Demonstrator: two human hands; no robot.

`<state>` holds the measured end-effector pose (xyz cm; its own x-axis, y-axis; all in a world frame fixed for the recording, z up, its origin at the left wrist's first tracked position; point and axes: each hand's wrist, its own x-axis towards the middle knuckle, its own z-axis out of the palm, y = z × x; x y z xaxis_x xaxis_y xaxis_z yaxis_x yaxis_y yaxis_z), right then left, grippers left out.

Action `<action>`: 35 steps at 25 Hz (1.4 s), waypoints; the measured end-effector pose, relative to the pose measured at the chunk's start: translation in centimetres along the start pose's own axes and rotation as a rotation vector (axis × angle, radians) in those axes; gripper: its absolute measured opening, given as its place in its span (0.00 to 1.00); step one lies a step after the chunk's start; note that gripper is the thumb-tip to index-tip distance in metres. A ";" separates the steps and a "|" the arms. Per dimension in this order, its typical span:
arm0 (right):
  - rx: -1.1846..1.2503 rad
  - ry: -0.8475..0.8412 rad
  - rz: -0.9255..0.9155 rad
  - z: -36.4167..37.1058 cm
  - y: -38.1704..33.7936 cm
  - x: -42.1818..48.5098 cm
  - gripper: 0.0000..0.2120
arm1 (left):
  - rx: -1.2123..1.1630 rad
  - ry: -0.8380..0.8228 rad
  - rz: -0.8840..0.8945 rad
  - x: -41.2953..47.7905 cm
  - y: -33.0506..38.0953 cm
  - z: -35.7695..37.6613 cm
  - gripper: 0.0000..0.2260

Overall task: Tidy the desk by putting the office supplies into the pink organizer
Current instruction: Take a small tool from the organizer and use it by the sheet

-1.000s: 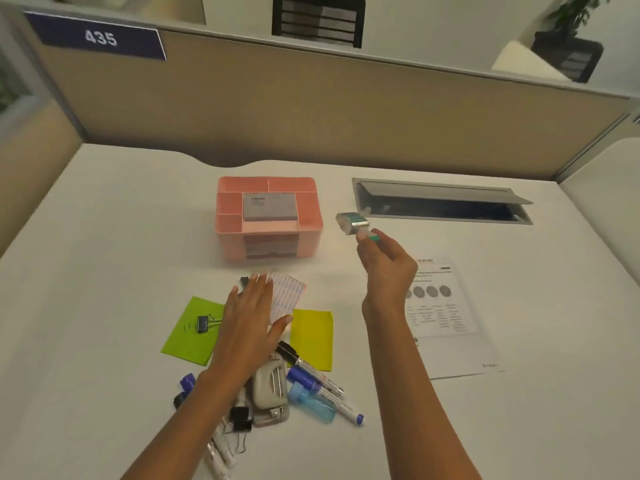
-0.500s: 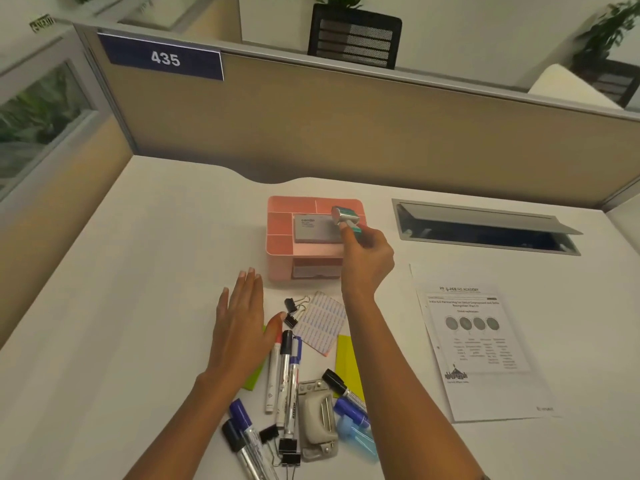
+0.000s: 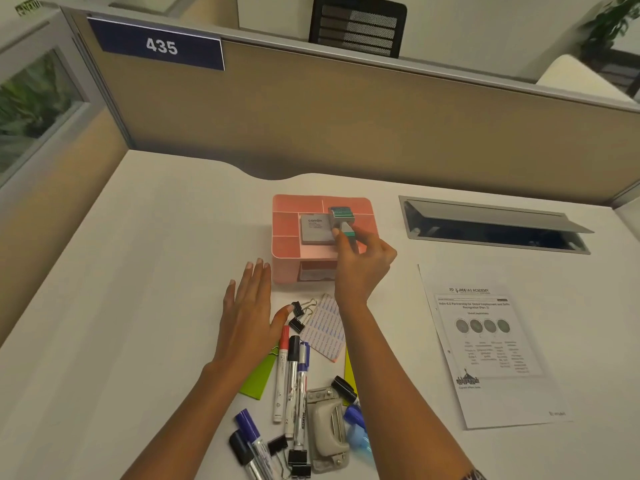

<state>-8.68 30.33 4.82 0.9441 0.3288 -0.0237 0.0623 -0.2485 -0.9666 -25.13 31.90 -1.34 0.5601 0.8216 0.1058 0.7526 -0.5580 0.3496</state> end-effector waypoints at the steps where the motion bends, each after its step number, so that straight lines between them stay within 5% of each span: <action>1: -0.005 0.002 0.005 0.1 0.1 0.0 0.15 | 0.001 -0.002 0.002 0.1 0.0 0.0 0.34; 27: -0.059 -0.057 -0.062 -0.8 1.0 0.1 0.20 | -0.023 -0.045 -0.020 0.3 0.1 0.1 0.36; 35: -0.068 -0.036 -0.166 -4.8 2.9 -1.4 0.14 | -0.128 -0.105 -0.067 -2.6 0.6 0.4 0.32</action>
<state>-8.26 24.80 3.23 0.9067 0.4030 0.1244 0.2392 -0.2485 -0.9386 -25.95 29.37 -1.79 0.5483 0.8361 -0.0170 0.7428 -0.4775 0.4694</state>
